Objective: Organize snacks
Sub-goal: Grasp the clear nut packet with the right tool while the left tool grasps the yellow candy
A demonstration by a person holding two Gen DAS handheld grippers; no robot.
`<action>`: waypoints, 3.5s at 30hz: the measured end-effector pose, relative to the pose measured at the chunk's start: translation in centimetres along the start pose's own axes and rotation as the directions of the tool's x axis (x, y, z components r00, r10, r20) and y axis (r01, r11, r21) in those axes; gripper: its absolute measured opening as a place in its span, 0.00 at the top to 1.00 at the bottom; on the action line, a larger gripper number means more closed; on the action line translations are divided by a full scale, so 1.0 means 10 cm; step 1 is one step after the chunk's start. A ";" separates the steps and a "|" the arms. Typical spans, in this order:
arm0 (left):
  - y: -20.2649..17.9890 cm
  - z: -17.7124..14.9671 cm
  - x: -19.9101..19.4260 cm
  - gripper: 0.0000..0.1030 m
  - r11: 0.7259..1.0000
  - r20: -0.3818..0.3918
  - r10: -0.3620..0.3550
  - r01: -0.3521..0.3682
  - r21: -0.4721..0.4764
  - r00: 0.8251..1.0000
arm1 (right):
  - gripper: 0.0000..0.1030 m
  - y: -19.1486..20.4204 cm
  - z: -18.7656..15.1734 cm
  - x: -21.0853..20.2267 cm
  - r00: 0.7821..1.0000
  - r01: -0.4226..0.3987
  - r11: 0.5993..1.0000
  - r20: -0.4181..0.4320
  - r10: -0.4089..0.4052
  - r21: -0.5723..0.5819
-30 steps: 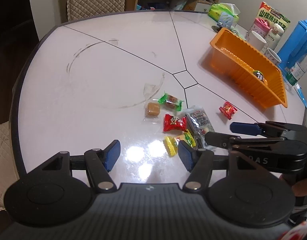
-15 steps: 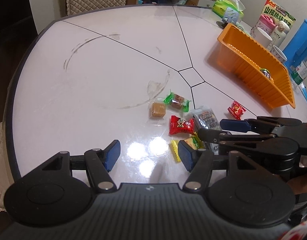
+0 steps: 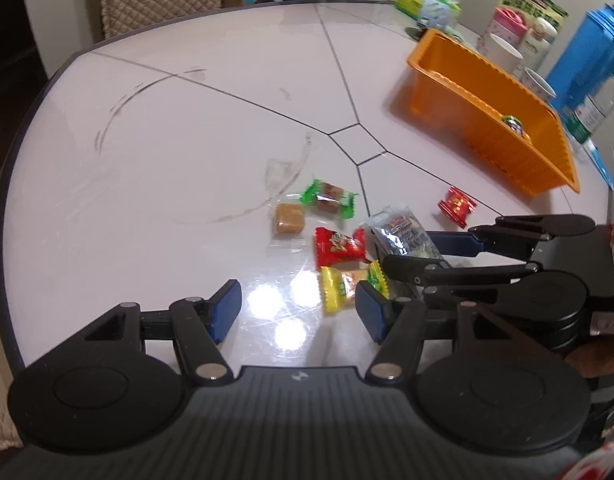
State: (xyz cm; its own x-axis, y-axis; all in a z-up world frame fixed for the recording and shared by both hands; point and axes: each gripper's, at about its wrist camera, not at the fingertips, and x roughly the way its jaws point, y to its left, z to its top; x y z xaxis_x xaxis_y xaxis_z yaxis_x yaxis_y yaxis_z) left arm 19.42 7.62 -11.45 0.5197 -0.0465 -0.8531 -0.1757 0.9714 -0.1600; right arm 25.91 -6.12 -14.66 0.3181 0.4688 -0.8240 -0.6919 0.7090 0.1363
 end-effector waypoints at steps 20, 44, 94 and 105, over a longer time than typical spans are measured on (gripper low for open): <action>-0.33 0.00 0.37 0.48 0.996 -0.043 -0.014 0.018 0.085 0.999 | 0.63 -0.47 -0.44 -0.48 0.998 0.059 0.979 -0.016 -0.057 0.195; -0.38 -0.09 0.29 0.63 0.995 -0.056 -0.048 0.053 0.085 0.997 | 0.63 -0.47 -0.50 -0.51 0.998 0.064 0.980 -0.006 -0.064 0.189; -0.52 -0.17 0.31 0.70 0.923 -0.093 -0.057 0.088 0.375 0.994 | 0.63 -0.46 -0.52 -0.53 0.997 0.070 0.979 -0.001 -0.071 0.189; -0.59 -0.11 0.36 0.81 0.945 -0.071 -0.011 0.034 0.326 0.997 | 0.63 -0.45 -0.53 -0.54 0.997 0.070 0.981 0.002 -0.071 0.179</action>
State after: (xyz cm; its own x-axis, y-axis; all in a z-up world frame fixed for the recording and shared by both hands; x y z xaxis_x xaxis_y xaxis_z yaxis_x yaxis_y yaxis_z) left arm 21.35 1.50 -14.12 0.4611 -0.0738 -0.8843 0.1245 0.9921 -0.0178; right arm 23.90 -14.62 -13.78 0.3676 0.4182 -0.8307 -0.5409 0.8227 0.1749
